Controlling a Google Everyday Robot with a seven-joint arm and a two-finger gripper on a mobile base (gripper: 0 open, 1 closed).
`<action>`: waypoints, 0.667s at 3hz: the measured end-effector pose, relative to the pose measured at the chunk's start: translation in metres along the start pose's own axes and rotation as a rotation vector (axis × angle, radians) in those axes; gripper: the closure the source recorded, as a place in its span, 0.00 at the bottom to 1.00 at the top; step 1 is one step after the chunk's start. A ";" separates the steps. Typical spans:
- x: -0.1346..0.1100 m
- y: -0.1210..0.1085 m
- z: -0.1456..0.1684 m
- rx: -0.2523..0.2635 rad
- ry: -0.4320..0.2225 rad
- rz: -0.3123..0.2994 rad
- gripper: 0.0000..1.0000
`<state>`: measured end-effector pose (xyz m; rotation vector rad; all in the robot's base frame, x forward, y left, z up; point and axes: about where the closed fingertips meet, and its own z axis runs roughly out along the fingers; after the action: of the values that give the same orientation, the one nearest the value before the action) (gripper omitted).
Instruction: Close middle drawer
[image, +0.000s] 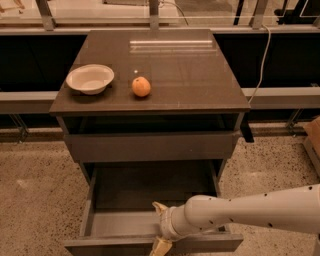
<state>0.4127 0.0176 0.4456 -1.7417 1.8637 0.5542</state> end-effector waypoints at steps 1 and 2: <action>0.008 0.008 0.011 0.014 0.021 0.036 0.18; 0.010 0.004 0.012 0.045 0.040 0.050 0.41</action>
Offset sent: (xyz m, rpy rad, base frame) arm 0.0044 -0.0042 -0.0157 -0.0608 -0.0250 -0.1134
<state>0.4093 0.0174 0.4299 -1.6926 1.9370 0.4955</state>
